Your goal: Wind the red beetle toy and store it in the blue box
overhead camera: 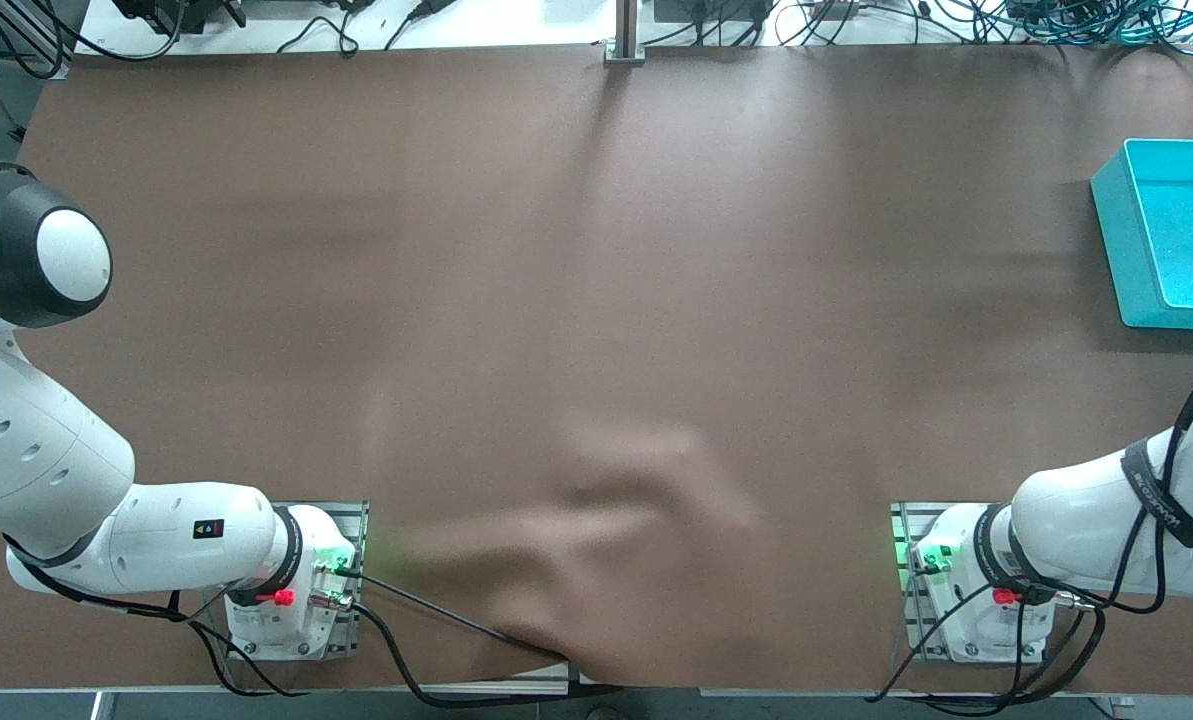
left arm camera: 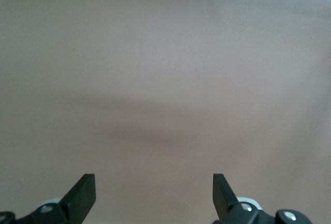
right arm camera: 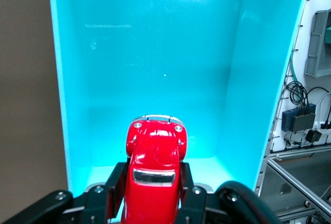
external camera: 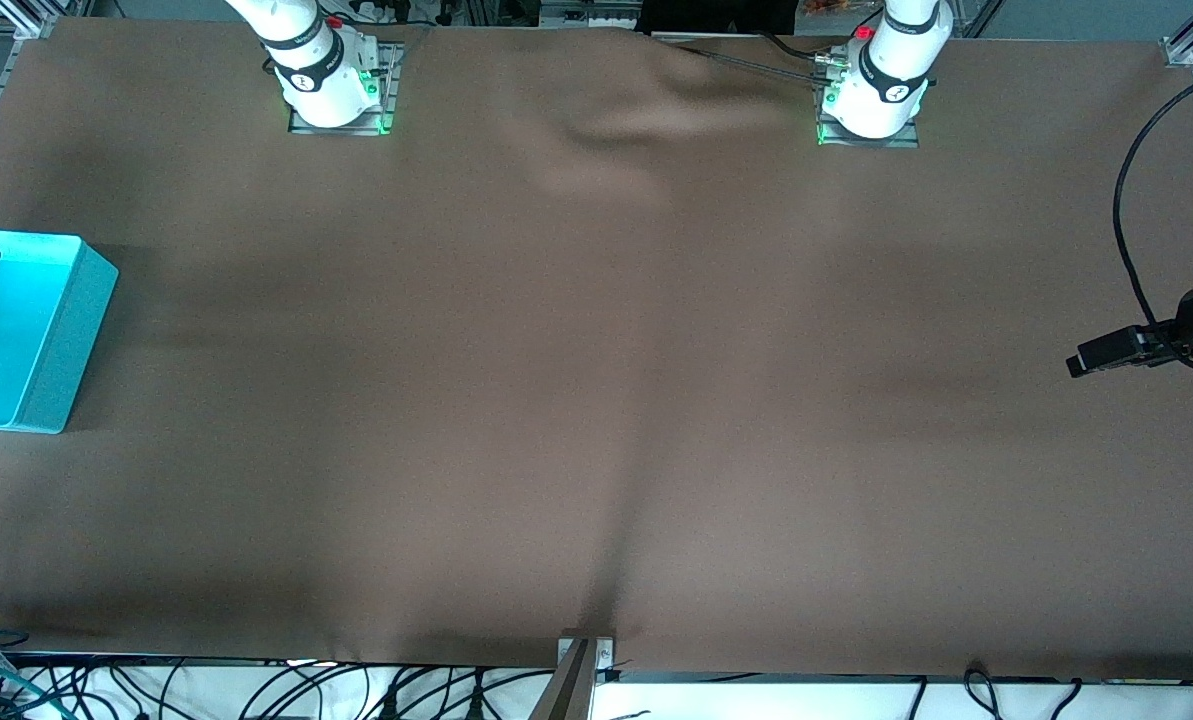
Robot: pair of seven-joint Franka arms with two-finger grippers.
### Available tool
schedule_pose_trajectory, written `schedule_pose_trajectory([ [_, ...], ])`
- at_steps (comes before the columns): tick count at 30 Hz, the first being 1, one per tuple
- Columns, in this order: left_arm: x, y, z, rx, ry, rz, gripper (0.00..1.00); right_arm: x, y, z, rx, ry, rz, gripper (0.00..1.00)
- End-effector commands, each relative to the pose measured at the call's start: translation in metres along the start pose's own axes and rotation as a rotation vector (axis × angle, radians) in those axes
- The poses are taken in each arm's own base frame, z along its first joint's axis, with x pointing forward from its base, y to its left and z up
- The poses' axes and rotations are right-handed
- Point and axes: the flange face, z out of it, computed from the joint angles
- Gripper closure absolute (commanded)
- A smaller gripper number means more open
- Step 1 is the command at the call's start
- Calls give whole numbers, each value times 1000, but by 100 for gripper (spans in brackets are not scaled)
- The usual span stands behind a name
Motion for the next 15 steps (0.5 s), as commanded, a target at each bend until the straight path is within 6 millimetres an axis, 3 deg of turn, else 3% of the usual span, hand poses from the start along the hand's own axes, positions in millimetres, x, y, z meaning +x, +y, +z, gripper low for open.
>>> schedule_pose_trajectory([
  [1, -3, -2, -7, 9, -1, 17, 0, -7, 22, 25, 32, 48, -41, 100],
  [15, -3, -1, -7, 9, -1, 19, 0, -18, 45, 85, 45, 96, -124, 100],
])
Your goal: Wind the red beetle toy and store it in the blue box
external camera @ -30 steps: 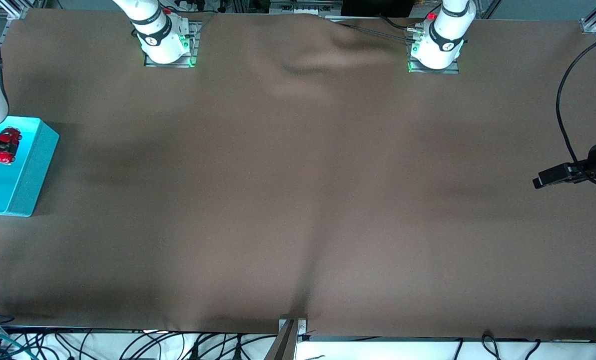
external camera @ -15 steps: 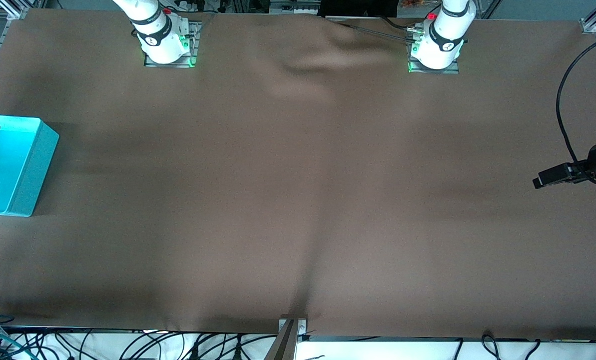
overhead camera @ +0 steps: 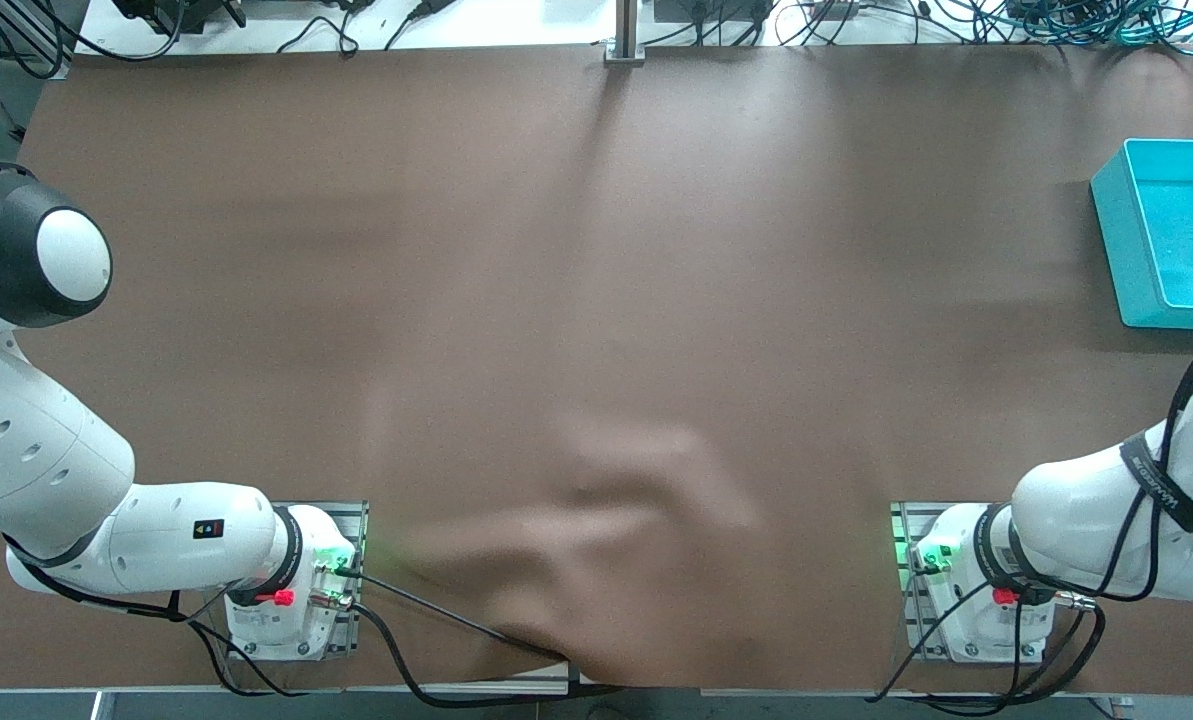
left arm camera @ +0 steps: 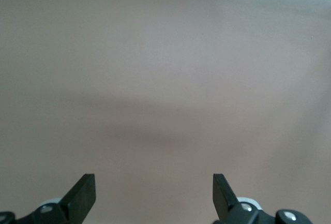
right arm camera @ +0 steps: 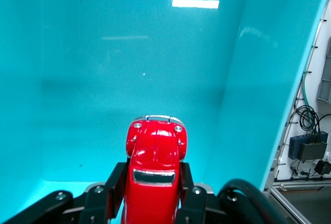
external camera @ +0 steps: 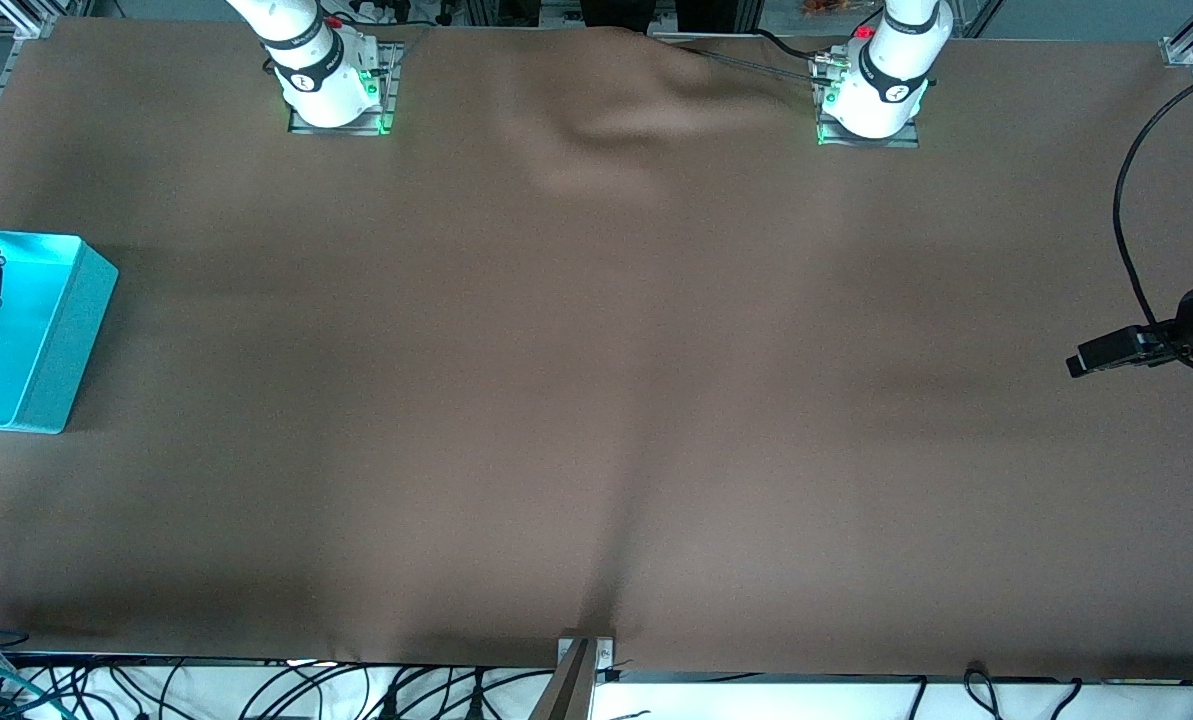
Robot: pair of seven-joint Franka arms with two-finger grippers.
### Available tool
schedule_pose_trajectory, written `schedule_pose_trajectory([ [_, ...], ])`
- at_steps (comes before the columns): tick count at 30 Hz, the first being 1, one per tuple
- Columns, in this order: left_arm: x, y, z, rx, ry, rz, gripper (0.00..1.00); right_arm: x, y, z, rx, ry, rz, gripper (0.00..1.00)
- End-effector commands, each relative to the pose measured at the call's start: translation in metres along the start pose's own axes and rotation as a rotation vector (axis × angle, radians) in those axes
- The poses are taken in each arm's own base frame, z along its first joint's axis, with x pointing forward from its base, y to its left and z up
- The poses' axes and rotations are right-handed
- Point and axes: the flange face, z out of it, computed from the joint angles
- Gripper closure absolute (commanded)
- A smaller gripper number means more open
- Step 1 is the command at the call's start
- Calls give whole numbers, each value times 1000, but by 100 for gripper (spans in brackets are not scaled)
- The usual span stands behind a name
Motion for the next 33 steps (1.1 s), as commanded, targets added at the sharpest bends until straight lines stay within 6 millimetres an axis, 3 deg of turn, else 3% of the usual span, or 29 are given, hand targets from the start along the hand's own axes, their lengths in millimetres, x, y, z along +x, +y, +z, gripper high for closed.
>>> schedule_pose_trajectory([
  [1, -4, -2, -8, 9, 0, 18, 0, -6, 11, 13, 34, 53, -32, 100],
  [12, -4, -3, -8, 9, -1, 16, 0, -15, 24, 38, 75, 92, -69, 100],
  [23, -3, -3, -7, 9, -3, 16, 0, -34, 63, 45, 79, 122, -69, 100],
  [33, -3, -3, -7, 9, -3, 16, 0, -34, 58, 80, 105, 84, -61, 100],
])
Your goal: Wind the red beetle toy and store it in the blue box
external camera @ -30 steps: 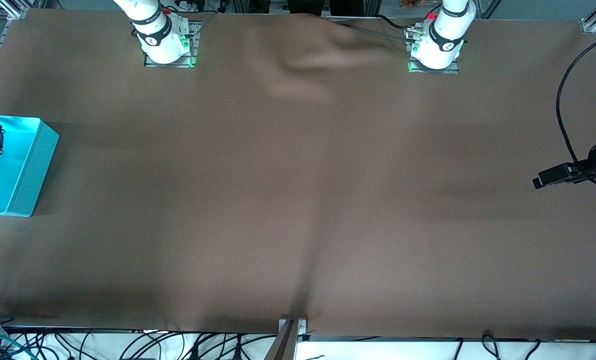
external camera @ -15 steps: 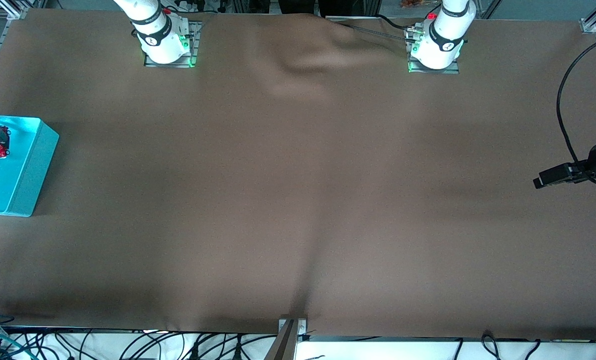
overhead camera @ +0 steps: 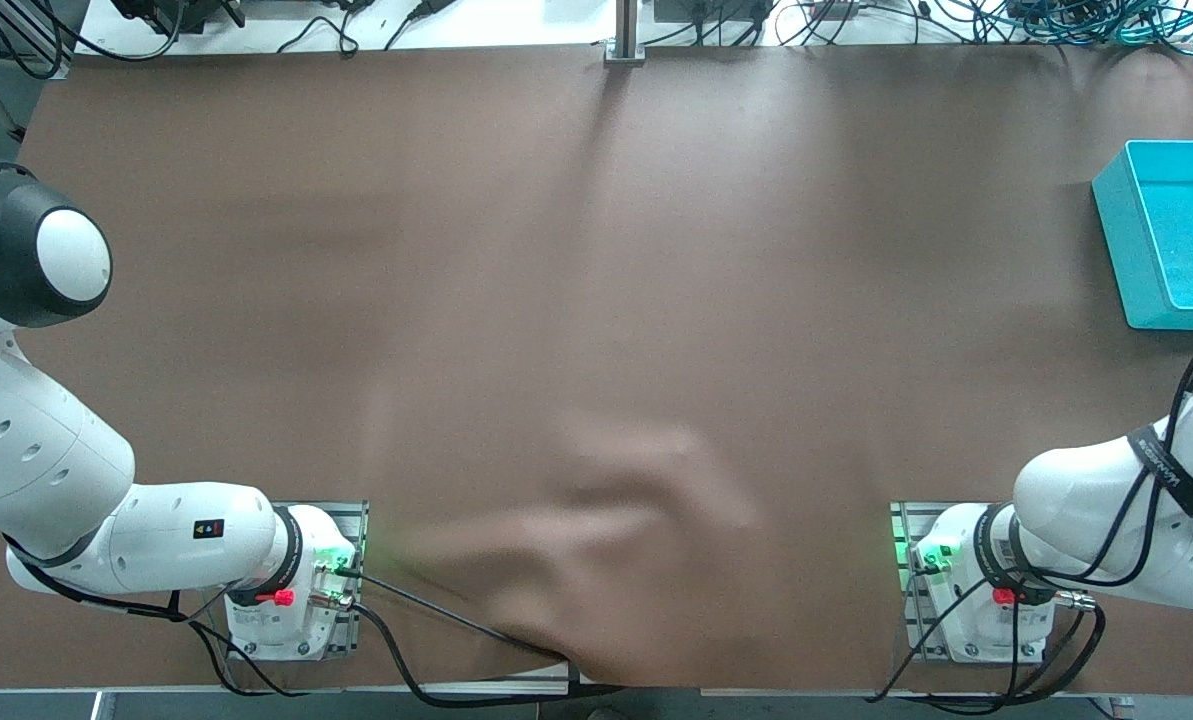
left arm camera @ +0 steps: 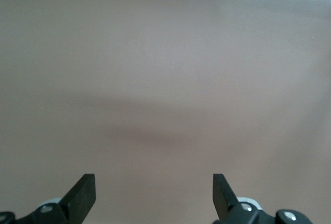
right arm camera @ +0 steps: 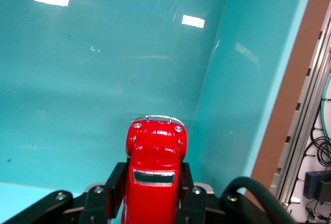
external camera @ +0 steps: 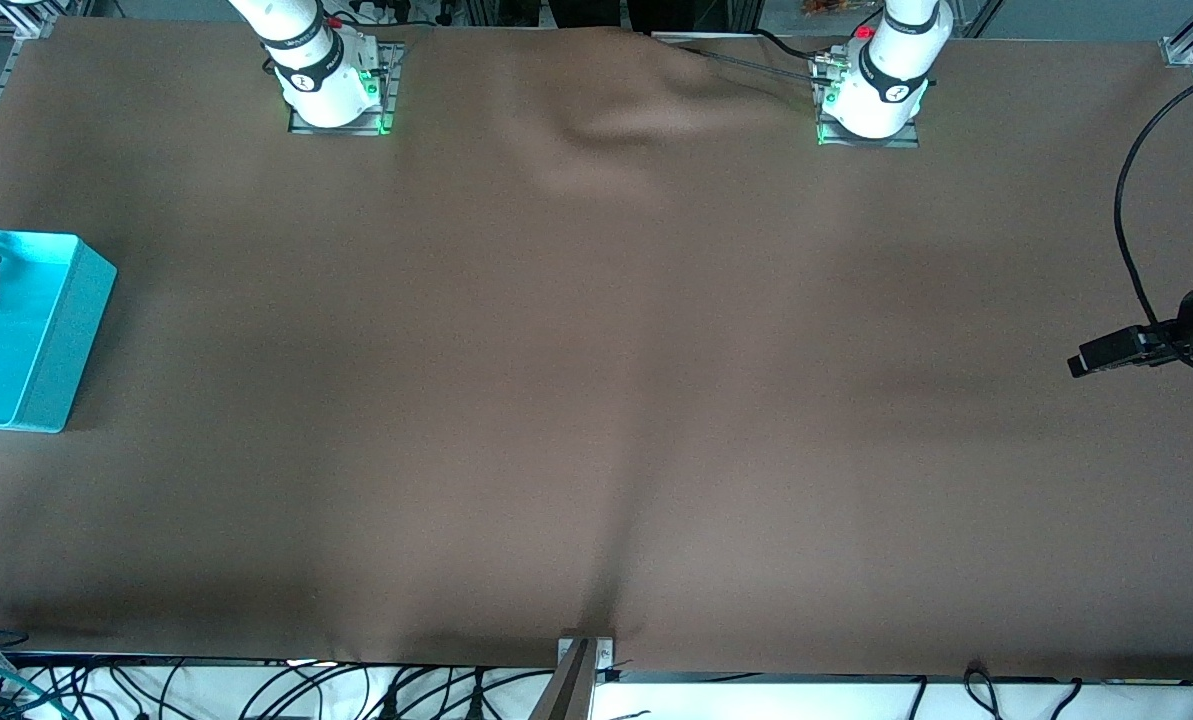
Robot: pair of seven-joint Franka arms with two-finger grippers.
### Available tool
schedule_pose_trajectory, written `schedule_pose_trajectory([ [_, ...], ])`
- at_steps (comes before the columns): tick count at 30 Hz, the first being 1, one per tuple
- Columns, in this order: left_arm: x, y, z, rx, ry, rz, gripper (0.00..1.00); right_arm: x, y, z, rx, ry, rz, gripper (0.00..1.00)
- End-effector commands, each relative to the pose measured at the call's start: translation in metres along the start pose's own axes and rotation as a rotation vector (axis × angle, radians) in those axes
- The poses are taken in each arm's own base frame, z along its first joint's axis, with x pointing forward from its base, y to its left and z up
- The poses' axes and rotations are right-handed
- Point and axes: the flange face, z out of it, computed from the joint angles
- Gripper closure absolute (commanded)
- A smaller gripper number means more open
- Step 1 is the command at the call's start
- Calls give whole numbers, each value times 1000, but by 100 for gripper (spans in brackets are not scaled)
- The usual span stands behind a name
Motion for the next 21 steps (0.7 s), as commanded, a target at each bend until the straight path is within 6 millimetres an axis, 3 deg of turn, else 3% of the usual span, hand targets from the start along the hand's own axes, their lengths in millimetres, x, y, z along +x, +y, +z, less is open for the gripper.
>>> schedule_pose_trajectory([
  [1, -4, -2, -7, 9, -3, 18, 0, 3, 4, 24, 20, -6, 0, 83],
  [2, -4, -2, -7, 9, -3, 18, 0, 2, 4, 27, 23, -8, 2, 59],
  [3, -3, -2, -7, 9, -1, 18, 0, 1, 4, 29, 25, -11, 6, 47],
  [7, -3, -1, -7, 8, -1, 20, 0, 1, 2, 35, 39, 0, 29, 44],
  [8, -4, -1, -7, 8, -3, 20, 0, 0, 2, 36, 42, 1, 32, 40],
  [10, -4, 0, -7, 8, -1, 21, 0, 0, 2, 36, 42, 1, 31, 19],
  [15, -3, -1, -7, 8, -1, 20, 0, 3, 4, 28, 37, 12, 41, 15],
  [21, -3, -1, -7, 8, -1, 20, 0, 33, -6, -7, 122, 11, 116, 14],
])
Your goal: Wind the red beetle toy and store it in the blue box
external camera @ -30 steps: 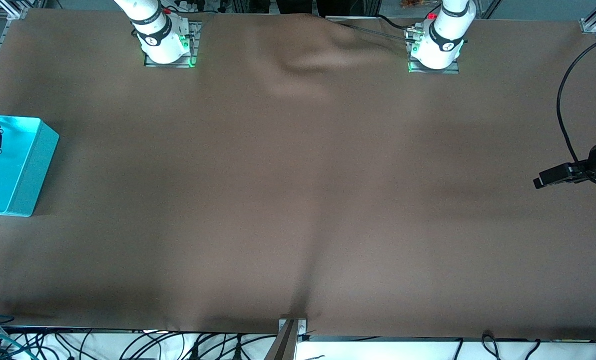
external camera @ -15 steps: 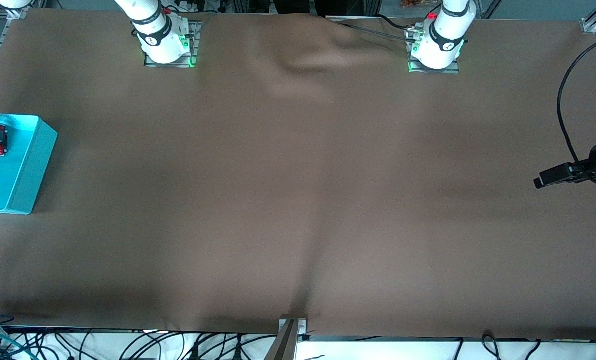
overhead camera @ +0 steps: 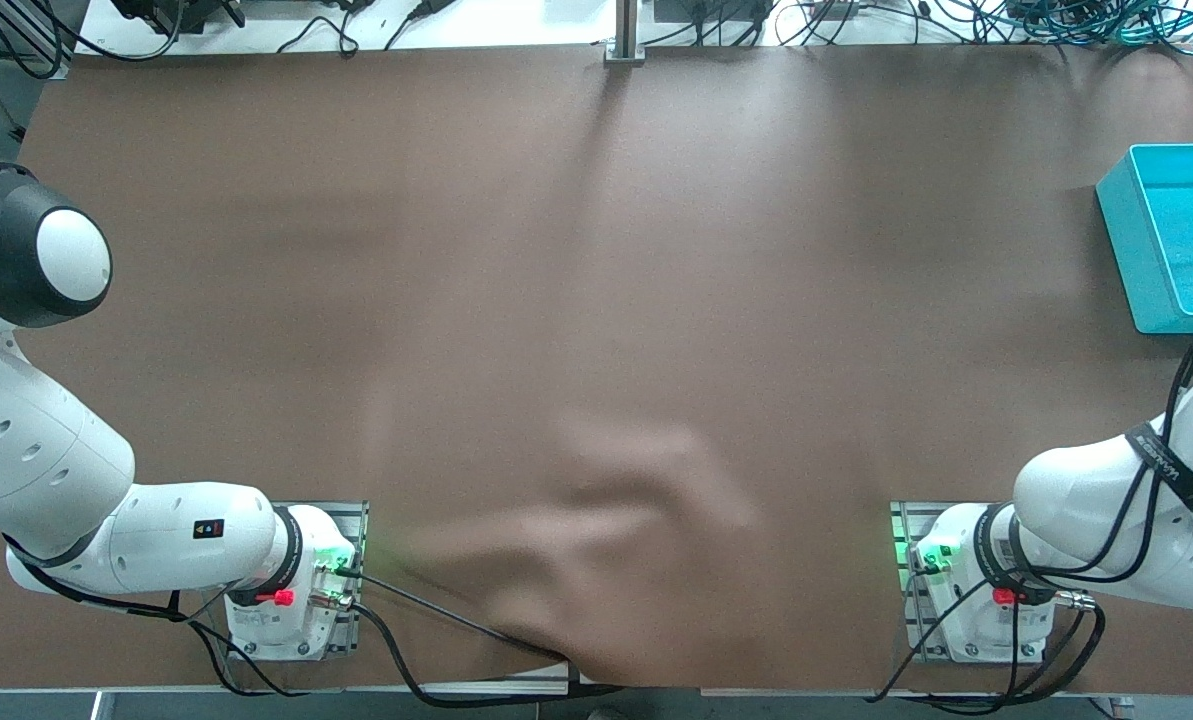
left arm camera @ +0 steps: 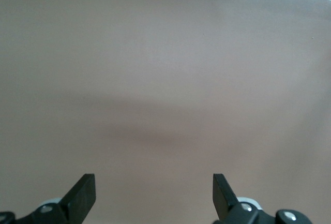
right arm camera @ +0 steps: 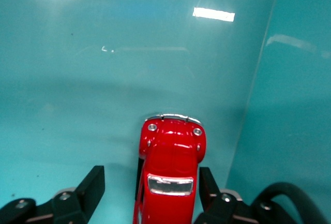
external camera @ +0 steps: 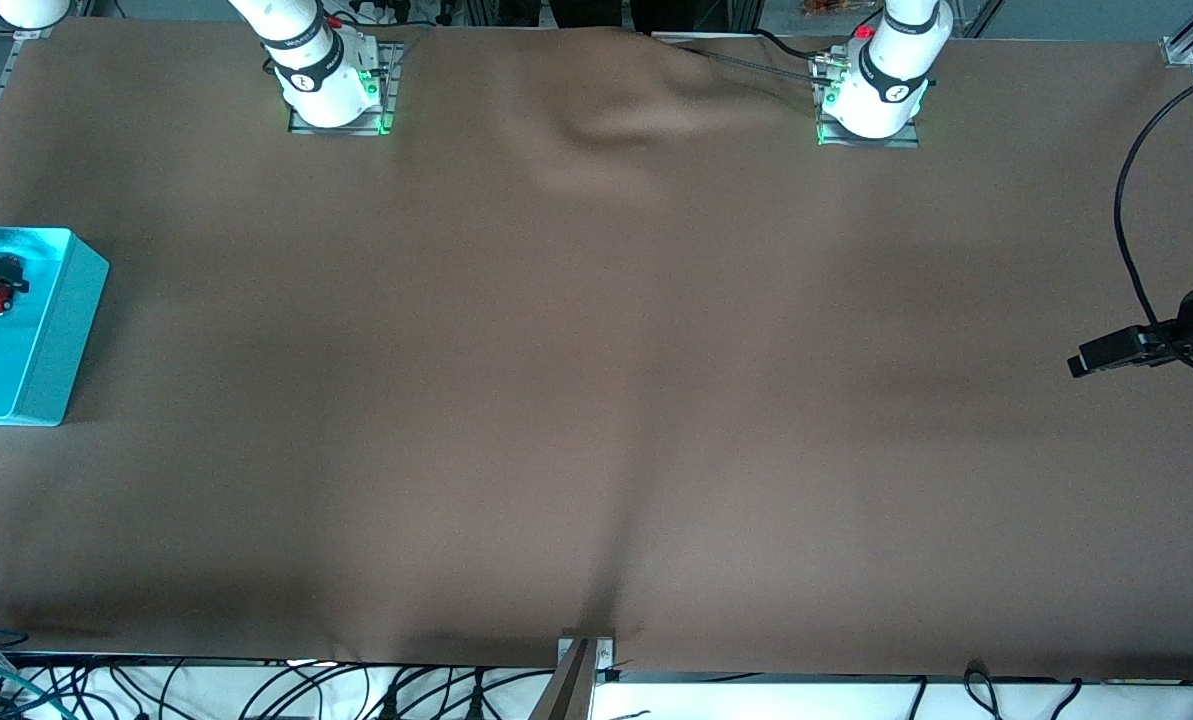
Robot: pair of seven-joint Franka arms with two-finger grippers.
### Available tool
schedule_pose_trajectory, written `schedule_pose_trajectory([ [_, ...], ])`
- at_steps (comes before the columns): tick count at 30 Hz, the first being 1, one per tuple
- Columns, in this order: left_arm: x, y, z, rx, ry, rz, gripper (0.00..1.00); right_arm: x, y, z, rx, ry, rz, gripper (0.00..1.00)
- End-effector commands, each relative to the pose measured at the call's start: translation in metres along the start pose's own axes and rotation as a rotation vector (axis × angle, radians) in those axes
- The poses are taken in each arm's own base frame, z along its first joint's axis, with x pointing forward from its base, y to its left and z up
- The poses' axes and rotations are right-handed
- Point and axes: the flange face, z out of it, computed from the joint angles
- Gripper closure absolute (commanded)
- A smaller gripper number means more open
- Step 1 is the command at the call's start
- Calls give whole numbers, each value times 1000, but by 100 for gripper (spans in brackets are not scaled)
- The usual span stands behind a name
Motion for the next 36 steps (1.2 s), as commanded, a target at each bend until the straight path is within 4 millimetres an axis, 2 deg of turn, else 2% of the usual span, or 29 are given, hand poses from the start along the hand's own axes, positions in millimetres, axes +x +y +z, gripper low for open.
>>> schedule_pose_trajectory([
  [1, -3, -1, -7, 8, -1, 20, 0, 28, -4, -43, 83, 6, 77, 12],
  [6, -4, -1, -8, 8, 0, 20, 0, 52, -5, -92, 93, -84, 76, 7],
  [12, -3, -1, -7, 8, -1, 20, 0, 86, -35, -140, 81, -118, 91, 4],
  [16, -3, -1, -7, 8, -1, 20, 0, 96, -57, -165, 93, -135, 113, 3],
  [20, -3, -1, -7, 8, -1, 20, 0, 98, -70, -186, 114, -139, 139, 2],
  [28, -3, -2, -7, 9, -1, 18, 0, 95, -80, -201, 134, -158, 153, 0],
  [36, -3, -3, -7, 9, -1, 17, 0, 84, -103, -239, 183, -182, 200, 0],
])
